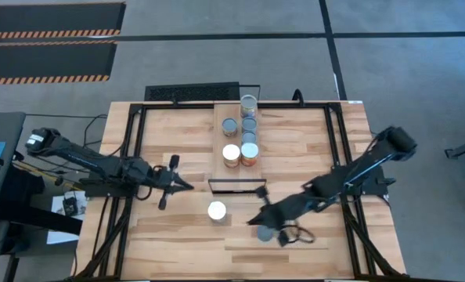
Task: Pick and place cans onto a shelf
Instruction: Put the peaches can on the shelf and align it with other peach cans
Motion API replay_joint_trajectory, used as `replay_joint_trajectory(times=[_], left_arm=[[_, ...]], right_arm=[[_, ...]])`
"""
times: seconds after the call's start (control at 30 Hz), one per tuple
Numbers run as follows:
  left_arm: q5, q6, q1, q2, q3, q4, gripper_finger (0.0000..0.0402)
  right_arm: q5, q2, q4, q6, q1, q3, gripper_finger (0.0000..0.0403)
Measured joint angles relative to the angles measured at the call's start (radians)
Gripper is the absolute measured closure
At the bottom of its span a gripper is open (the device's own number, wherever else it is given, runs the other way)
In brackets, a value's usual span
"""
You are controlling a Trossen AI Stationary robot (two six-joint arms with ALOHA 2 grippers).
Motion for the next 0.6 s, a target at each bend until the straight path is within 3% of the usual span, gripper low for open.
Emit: replay_joint_trajectory(times=[0.13, 0.3, 0.6], left_arm=[[-0.122, 0.007, -0.129, 0.018, 0.083, -0.072, 0.0400], [-0.239, 0.003, -0.239, 0.122, 0.206, -0.154, 0.0400], [-0.271, -0.057, -0.285, 0.450, 0.471, -0.361, 0.0395]], right_arm=[[0.084, -0.155, 0.187, 0.028, 0.038, -0.228, 0.0399], [0.098, -0.313, 0.381, 0.069, 0.029, -0.468, 0.0400], [0.104, -0.471, 0.593, 0.126, -0.043, -0.722, 0.0398]])
